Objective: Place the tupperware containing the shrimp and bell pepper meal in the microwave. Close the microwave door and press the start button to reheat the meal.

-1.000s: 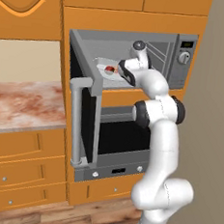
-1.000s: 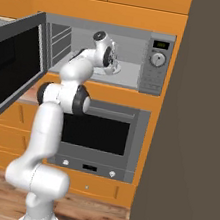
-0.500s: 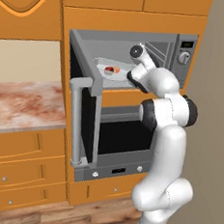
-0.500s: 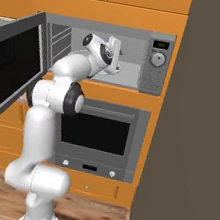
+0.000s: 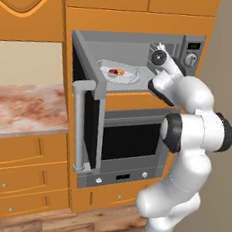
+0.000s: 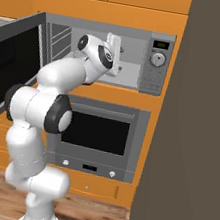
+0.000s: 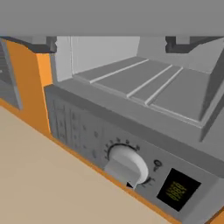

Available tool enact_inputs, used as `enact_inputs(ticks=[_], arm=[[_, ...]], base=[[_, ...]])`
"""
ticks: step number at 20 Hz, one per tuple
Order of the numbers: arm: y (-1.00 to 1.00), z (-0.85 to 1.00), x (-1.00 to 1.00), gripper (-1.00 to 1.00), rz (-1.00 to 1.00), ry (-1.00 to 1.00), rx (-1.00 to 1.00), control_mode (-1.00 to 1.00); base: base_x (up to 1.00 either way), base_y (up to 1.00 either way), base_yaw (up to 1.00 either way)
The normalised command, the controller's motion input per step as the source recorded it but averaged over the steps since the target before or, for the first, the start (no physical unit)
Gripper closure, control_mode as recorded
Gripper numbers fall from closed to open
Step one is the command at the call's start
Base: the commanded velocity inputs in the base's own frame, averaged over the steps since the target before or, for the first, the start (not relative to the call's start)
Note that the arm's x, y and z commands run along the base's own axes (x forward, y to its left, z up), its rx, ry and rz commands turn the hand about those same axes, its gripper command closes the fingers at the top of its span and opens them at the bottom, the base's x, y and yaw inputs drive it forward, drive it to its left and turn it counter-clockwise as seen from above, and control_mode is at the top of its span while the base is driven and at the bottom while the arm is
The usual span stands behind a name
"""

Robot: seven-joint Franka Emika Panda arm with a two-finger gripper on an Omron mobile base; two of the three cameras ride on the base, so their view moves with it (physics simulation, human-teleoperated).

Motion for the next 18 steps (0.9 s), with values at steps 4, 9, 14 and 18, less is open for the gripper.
enact_inputs(ticks=[4, 9, 14, 18], arm=[[0.34, 0.27, -1.00, -1.00, 0.19, 0.00, 0.00, -1.00], [0.51, 0.32, -1.00, -1.00, 0.15, 0.05, 0.00, -1.00], [0.36, 0.56, -1.00, -1.00, 0.12, 0.19, 0.09, -1.00], [0.26, 0.71, -1.00, -1.00, 0.02, 0.16, 0.14, -1.00]], base=[[0.00, 0.00, 0.00], [0.00, 0.00, 0.00], [0.00, 0.00, 0.00], [0.00, 0.00, 0.00]])
